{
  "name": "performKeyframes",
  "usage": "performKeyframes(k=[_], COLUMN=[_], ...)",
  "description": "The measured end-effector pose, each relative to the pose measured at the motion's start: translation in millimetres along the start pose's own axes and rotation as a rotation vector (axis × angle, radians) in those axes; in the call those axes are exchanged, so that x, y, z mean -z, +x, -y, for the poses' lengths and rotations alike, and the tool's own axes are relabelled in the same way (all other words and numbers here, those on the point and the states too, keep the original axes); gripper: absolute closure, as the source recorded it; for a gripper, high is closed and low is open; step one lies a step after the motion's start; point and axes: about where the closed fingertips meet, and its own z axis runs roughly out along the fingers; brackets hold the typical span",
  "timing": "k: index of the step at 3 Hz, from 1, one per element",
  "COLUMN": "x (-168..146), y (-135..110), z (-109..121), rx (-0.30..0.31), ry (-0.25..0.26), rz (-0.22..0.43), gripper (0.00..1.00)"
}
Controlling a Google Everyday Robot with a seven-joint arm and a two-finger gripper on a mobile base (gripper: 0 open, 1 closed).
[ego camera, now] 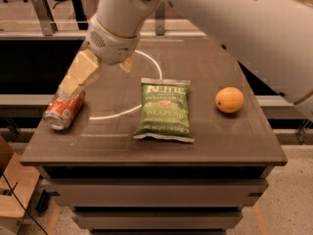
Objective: Place coke can upright
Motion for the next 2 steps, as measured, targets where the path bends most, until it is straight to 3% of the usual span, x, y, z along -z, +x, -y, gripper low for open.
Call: performKeyframes(k=[2], x=[-44], y=[-43], z=[-12], rx=[-0.025], ry=[-0.009], rz=[0.006], gripper=[0.0])
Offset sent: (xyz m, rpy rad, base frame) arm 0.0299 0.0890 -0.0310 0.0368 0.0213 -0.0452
